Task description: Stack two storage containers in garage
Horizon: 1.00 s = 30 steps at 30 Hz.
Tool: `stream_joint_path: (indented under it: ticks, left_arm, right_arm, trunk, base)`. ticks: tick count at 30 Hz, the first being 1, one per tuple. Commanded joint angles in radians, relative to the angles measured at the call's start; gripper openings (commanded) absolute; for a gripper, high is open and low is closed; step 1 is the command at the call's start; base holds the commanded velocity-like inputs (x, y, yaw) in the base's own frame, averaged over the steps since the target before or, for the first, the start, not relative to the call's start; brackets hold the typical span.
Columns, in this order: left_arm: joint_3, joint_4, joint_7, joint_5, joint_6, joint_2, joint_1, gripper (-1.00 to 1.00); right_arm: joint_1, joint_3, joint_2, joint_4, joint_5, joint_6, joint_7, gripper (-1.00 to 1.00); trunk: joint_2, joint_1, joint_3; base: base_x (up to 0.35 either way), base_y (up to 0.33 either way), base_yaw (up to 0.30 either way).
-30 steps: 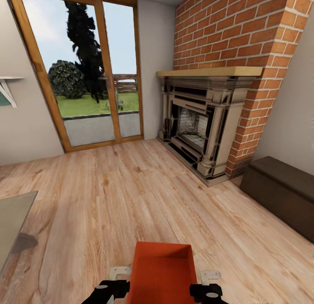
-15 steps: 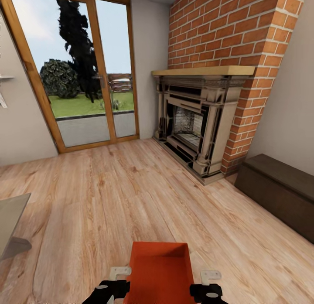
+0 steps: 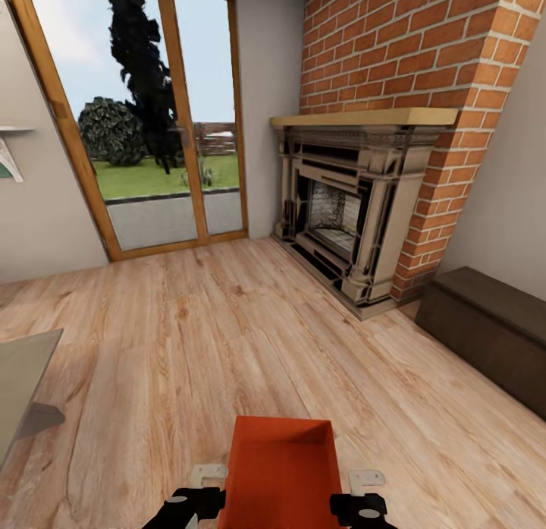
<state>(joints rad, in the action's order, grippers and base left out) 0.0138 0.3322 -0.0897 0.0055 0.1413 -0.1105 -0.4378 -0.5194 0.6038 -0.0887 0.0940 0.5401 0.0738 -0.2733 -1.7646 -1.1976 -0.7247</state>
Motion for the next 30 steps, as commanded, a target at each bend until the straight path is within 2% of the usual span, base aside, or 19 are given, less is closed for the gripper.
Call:
stream_joint_path:
  ticks: [1,15,30]
  left_arm:
    - [0.002,0.002,-0.004,0.001,0.006,0.000,0.000,1.00]
    - [0.002,0.002,-0.003,0.001,0.005,0.000,0.000,1.00]
    - [0.003,-0.001,-0.004,-0.003,0.006,-0.001,0.000,1.00]
  right_arm:
    - [-0.001,0.008,0.000,0.000,0.011,0.004,-0.003,1.00]
    - [-0.001,0.008,0.000,0.000,0.011,0.003,-0.004,1.00]
    - [-0.001,0.008,0.002,0.001,0.012,0.012,-0.003,1.00]
  trunk:
    - [0.000,0.000,-0.001]
    - [0.000,0.000,-0.012]
    - [0.000,0.000,-0.031]
  base:
    - [0.000,0.000,0.011]
    - [0.000,0.000,-0.101]
    - [0.000,0.000,0.111]
